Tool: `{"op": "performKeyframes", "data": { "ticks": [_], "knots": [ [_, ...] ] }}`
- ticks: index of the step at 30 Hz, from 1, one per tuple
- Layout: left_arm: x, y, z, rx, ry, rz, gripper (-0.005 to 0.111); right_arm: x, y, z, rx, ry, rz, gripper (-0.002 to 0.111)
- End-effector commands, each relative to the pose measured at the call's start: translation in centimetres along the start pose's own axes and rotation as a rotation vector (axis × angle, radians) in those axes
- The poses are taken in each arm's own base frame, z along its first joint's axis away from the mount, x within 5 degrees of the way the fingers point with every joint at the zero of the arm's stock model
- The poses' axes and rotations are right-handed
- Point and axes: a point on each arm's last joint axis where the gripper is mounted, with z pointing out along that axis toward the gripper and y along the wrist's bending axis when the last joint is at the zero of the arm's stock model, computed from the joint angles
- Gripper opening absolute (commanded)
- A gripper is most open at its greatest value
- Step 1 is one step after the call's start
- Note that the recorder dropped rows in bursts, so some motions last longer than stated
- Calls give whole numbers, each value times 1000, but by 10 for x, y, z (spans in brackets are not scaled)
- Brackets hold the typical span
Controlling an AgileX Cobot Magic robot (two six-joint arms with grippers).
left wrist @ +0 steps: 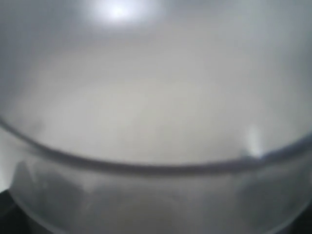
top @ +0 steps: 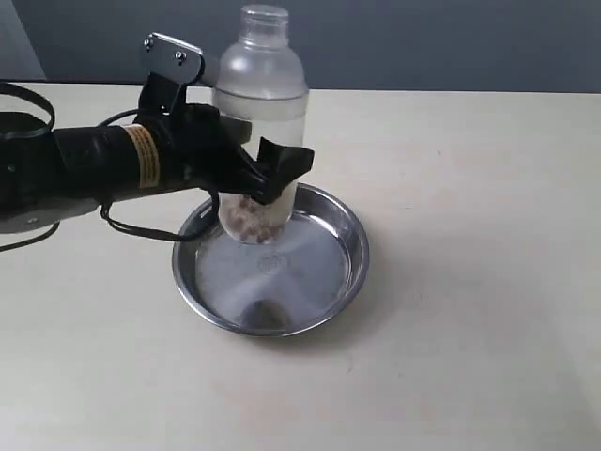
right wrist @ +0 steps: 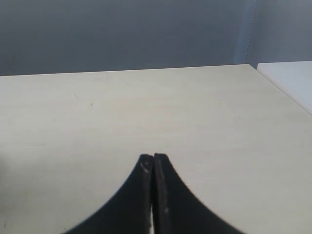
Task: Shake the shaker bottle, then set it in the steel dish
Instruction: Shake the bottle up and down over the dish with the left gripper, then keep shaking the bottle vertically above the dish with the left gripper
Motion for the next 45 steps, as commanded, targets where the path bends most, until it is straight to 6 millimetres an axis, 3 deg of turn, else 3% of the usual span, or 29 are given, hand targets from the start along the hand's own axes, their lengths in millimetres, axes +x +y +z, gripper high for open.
{"op": "performKeyframes", "data": {
  "ticks": [1,2,4,5,7,10,12,14,16,18,21,23,25,27,29,30,32,33,34,37,38,39,41,43,45],
  "knots": [
    [-21,-15,-10,5,-12,90,0,-1,0,0,4,-17,0,-1],
    [6,-12,0,-6,76,38,0,-1,0,0,4,-17,0,-1],
    [41,-6,10,43,92,-103,0,-1,0,0,4,-17,0,-1],
    [40,-4,9,93,17,-162,0,-1,0,0,4,-17,0,-1],
    [12,-2,-1,164,-136,-182,0,-1,0,0,4,-17,0,-1],
    [-35,-7,-17,123,-156,24,0,-1,0,0,4,-17,0,-1],
    [-22,-10,-12,54,-3,83,0,-1,0,0,4,-17,0,-1],
    [20,-8,3,57,119,-12,0,-1,0,0,4,-17,0,-1],
    [35,-5,7,120,76,-114,0,-1,0,0,4,-17,0,-1],
    [14,-3,1,175,-48,-136,0,-1,0,0,4,-17,0,-1],
    [-44,-8,-21,160,-174,24,0,-1,0,0,4,-17,0,-1],
    [-42,-13,-24,89,-56,118,0,-1,0,0,4,-17,0,-1],
    [0,-7,-11,34,101,53,0,-1,0,0,4,-17,0,-1],
    [22,-4,-4,100,113,-48,0,-1,0,0,4,-17,0,-1],
    [6,-2,-12,161,1,-88,0,-1,0,0,4,-17,0,-1],
    [-13,-4,-21,181,-83,-77,0,-1,0,0,4,-17,0,-1],
    [-47,-9,-36,159,-156,36,0,-1,0,0,4,-17,0,-1],
    [-47,-10,-37,128,-112,101,0,-1,0,0,4,-17,0,-1],
    [-38,-10,-34,95,-49,115,0,-1,0,0,4,-17,0,-1],
    [27,-1,-9,80,153,-36,0,-1,0,0,4,-17,0,-1],
    [30,1,-7,120,121,-86,0,-1,0,0,4,-17,0,-1],
    [25,1,-8,169,72,-109,0,-1,0,0,4,-17,0,-1],
    [-11,0,-20,228,-89,-114,0,-1,0,0,4,-17,0,-1],
    [-48,-7,-33,217,-166,10,0,-1,0,0,4,-17,0,-1],
    [-40,-10,-28,139,-42,137,0,-1,0,0,4,-17,0,-1]
  ]
}}
